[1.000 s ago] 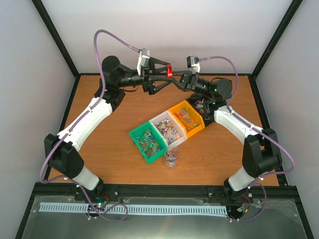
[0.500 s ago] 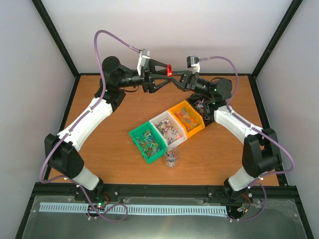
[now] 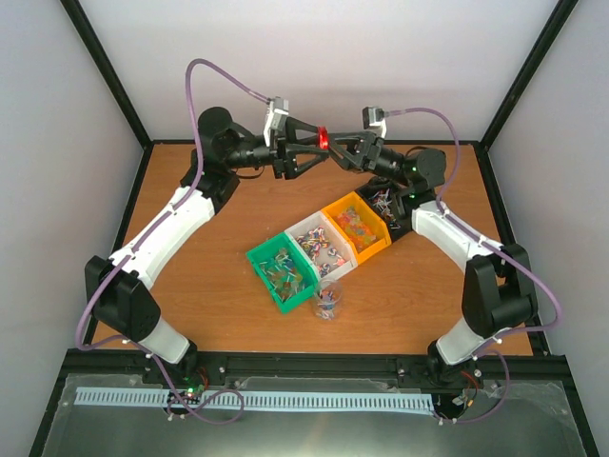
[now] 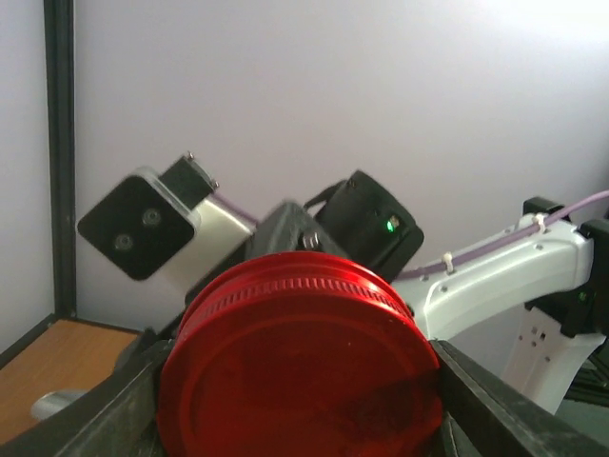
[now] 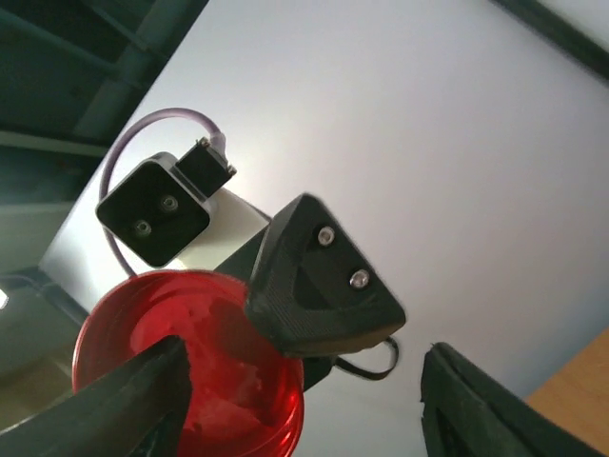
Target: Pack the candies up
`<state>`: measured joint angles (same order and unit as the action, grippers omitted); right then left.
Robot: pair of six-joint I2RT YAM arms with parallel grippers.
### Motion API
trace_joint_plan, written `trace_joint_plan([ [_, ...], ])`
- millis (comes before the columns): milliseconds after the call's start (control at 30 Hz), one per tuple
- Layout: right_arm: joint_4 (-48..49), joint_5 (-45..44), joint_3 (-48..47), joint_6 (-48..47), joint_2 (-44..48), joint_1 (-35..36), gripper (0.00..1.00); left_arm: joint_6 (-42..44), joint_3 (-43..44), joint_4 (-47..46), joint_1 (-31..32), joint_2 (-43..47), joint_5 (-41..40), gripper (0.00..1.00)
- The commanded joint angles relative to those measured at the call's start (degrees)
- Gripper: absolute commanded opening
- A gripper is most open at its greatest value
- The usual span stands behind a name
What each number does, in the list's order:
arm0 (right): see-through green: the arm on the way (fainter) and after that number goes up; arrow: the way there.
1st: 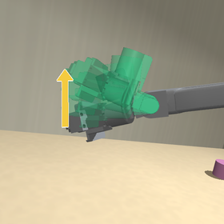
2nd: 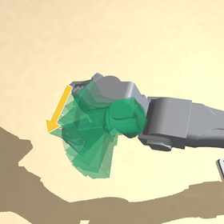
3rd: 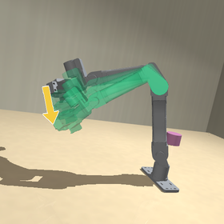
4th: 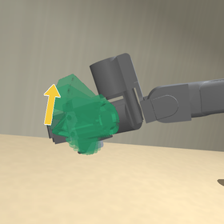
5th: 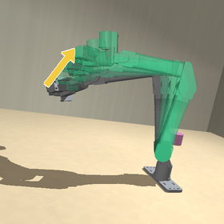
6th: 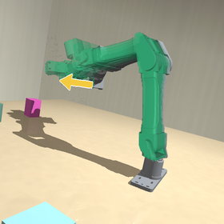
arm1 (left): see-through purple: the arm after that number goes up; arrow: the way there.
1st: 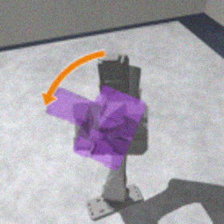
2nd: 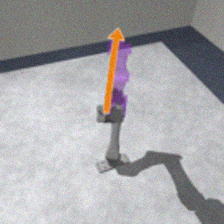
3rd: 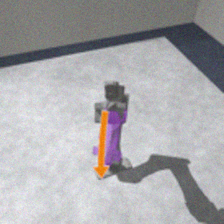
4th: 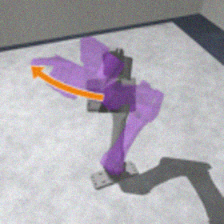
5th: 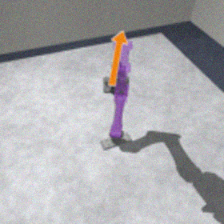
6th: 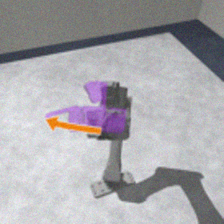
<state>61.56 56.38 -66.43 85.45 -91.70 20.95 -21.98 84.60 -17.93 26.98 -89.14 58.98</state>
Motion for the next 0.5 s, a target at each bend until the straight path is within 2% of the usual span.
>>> trace_joint_plan([
  [0,-3.6,2.6,0.3,-6.5,0.7,-4.4,0.71,9.6,1.8,11.1,-0.8,1.3,0.1,0.60],
  [133,-15.4,7.6,0.7,-18.5,2.5,-10.7,0.78,27.5,4.3,33.7,-1.0,3.2,-3.2,0.62],
  [200,-25.5,10.3,0.5,-29.3,4.3,-13.1,0.81,35.2,4.2,43.1,-1.1,4.3,-5.2,0.63],
  [233,-34.1,11.2,-0.4,-37.1,5.5,-13.9,0.82,38.5,4.1,48.2,-1.0,4.7,-6.5,0.64],
  [300,-59.9,9.7,-4.5,-68.0,8.3,-14.2,0.85,44.2,3.6,56.3,-1.0,5.0,-8.5,0.64],
  [333,-71.1,7.0,-6.2,-80.2,10.3,-13.5,0.86,46.1,3.2,60.7,-1.0,5.2,-9.5,0.63],
  [400,-83.4,2.7,-5.6,-97.7,13.0,-12.4,0.89,48.7,1.5,64.8,-0.8,5.4,-11.2,0.63],
  [467,-90.4,1.9,-3.0,-107.4,14.7,-12.3,0.91,50.3,-0.6,67.0,-0.2,5.8,-12.6,0.62],
])
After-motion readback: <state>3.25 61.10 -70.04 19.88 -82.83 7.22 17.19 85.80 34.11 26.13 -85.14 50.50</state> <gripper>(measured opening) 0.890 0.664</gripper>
